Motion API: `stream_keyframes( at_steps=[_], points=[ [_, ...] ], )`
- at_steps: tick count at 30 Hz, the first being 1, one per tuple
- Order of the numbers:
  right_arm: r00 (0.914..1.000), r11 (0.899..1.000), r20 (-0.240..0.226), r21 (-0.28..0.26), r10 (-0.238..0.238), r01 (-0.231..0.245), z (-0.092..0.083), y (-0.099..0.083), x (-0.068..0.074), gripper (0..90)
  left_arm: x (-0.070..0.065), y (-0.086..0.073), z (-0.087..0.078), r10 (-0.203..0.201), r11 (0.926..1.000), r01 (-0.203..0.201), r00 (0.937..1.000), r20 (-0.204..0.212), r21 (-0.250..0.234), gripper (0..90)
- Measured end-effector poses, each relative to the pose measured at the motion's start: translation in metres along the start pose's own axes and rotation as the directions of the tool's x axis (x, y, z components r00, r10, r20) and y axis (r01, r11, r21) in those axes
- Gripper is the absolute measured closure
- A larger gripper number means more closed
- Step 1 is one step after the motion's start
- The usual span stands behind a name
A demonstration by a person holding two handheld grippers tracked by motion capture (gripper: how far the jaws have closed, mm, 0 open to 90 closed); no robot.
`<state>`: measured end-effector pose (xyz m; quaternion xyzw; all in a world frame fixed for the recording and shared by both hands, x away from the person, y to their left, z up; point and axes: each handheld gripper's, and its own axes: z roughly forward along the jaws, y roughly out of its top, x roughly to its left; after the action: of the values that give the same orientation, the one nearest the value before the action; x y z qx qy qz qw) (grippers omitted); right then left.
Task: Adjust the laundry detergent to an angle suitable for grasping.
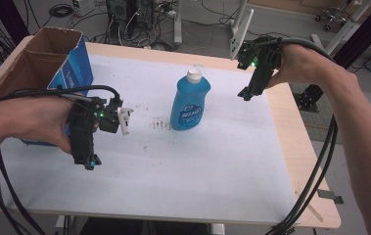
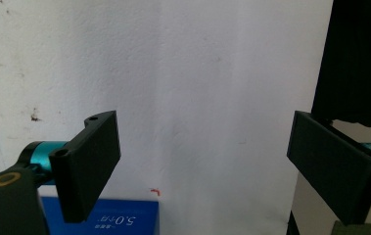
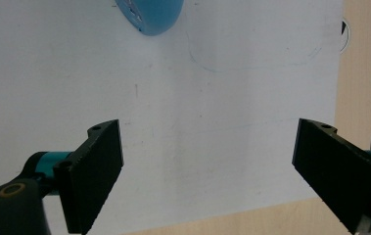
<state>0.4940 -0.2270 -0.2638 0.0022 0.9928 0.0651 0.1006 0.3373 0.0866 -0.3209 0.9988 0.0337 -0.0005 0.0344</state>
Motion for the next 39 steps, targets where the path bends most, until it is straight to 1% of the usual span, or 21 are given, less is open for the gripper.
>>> stream_keyframes(
  at_steps=[2, 5, 6, 7, 10, 13, 14, 15, 16, 19, 20, 21, 24, 29, 30, 31, 33, 34, 37, 38, 39],
  points=[
    [1.0, 1.0, 0.003, 0.004, -0.004, 0.004, -0.001, 0.001, 0.001, 11.0, 0.0, 0.0, -0.001, -0.013, 0.9998, 0.012, 0.9998, -0.019, -0.016, 12.5],
    [1.0, 1.0, 0.009, 0.002, -0.003, 0.003, -0.002, 0.0, 0.002, 11.0, 0.005, -0.001, -0.003, -0.051, 0.996, 0.047, 0.9972, -0.054, -0.075, 12.5],
    [1.0, 1.0, 0.009, -0.002, 0.002, -0.002, -0.003, 0.0, 0.002, 11.0, 0.007, -0.001, -0.003, -0.079, 0.9909, 0.072, 0.9951, -0.059, -0.114, 12.5],
    [0.9999, 1.0, 0.01, -0.002, 0.004, -0.004, -0.003, 0.0, 0.002, 11.0, 0.009, -0.001, -0.003, -0.089, 0.9878, 0.08, 0.9941, -0.061, -0.134, 12.5],
    [0.9999, 1.0, 0.013, 0.004, 0.005, -0.005, -0.003, -0.001, 0.002, 11.0, 0.016, 0.0, -0.001, -0.154, 0.9662, 0.135, 0.9854, -0.072, -0.22, 12.4],
    [0.9999, 1.0, 0.014, 0.004, 0.004, -0.004, -0.003, -0.002, 0.002, 11.0, 0.016, 0.0, -0.001, -0.154, 0.9662, 0.135, 0.9854, -0.072, -0.22, 12.4],
    [0.9999, 1.0, 0.015, 0.007, 0.005, -0.005, -0.004, -0.003, 0.002, 11.0, 0.024, 0.005, 0.003, -0.225, 0.9366, 0.198, 0.9723, -0.064, -0.289, 12.4],
    [0.9999, 1.0, 0.015, 0.007, 0.005, -0.005, -0.004, -0.003, 0.002, 11.0, 0.024, 0.005, 0.003, -0.225, 0.9366, 0.198, 0.9723, -0.064, -0.289, 12.4],
    [0.9999, 1.0, 0.014, 0.006, 0.005, -0.005, -0.004, -0.003, 0.002, 11.0, 0.028, 0.009, 0.005, -0.259, 0.9177, 0.228, 0.9645, -0.053, -0.325, 12.4],
    [0.9998, 1.0, 0.016, 0.006, 0.009, -0.009, -0.005, -0.003, 0.003, 11.0, 0.036, 0.014, 0.009, -0.312, 0.8863, 0.274, 0.9491, -0.044, -0.373, 12.4],
    [0.9998, 1.0, 0.019, 0.008, 0.011, -0.011, -0.005, -0.003, 0.003, 11.0, 0.039, 0.016, 0.011, -0.332, 0.8723, 0.291, 0.9423, -0.04, -0.393, 12.4],
    [0.9998, 1.0, 0.019, 0.004, 0.008, -0.009, -0.005, -0.002, 0.004, 11.0, 0.042, 0.019, 0.013, -0.366, 0.8468, 0.317, 0.9299, -0.035, -0.427, 12.4],
    [0.9998, 1.0, 0.02, -0.004, 0.0, 0.001, -0.007, -0.001, 0.005, 11.0, 0.049, 0.025, 0.016, -0.408, 0.805, 0.351, 0.9127, -0.018, -0.478, 12.4],
    [0.9996, 1.0, 0.029, 0.0, -0.003, 0.003, -0.008, -0.001, 0.007, 11.0, 0.059, 0.04, 0.023, -0.449, 0.7537, 0.361, 0.8931, -0.029, -0.549, 12.4],
    [0.9996, 1.0, 0.029, 0.0, -0.003, 0.003, -0.008, -0.001, 0.007, 11.0, 0.059, 0.04, 0.023, -0.449, 0.7537, 0.361, 0.8931, -0.029, -0.549, 12.4],
    [0.9996, 1.0, 0.028, 0.002, -0.001, 0.001, -0.008, -0.001, 0.007, 11.0, 0.062, 0.045, 0.025, -0.467, 0.7263, 0.367, 0.884, -0.025, -0.581, 12.4],
    [0.9995, 1.0, 0.03, 0.003, -0.003, 0.003, -0.008, -0.001, 0.008, 11.0, 0.062, 0.045, 0.025, -0.467, 0.7263, 0.367, 0.884, -0.025, -0.581, 12.4],
    [0.9995, 1.0, 0.03, 0.003, -0.007, 0.007, -0.009, -0.001, 0.009, 11.0, 0.068, 0.052, 0.029, -0.489, 0.7013, 0.371, 0.8716, -0.032, -0.609, 12.4],
    [0.9994, 1.0, 0.035, 0.002, -0.004, 0.004, -0.01, -0.001, 0.01, 11.0, 0.072, 0.059, 0.033, -0.506, 0.6721, 0.368, 0.8615, -0.036, -0.642, 12.4],
    [0.9993, 1.0, 0.036, -0.002, -0.005, 0.006, -0.011, -0.001, 0.01, 11.0, 0.074, 0.06, 0.035, -0.507, 0.6679, 0.371, 0.8616, -0.03, -0.645, 12.4],
    [0.9994, 1.0, 0.035, -0.001, -0.001, 0.001, -0.011, -0.001, 0.011, 11.0, 0.075, 0.062, 0.037, -0.509, 0.6571, 0.373, 0.8605, -0.021, -0.655, 12.4]
  ],
)
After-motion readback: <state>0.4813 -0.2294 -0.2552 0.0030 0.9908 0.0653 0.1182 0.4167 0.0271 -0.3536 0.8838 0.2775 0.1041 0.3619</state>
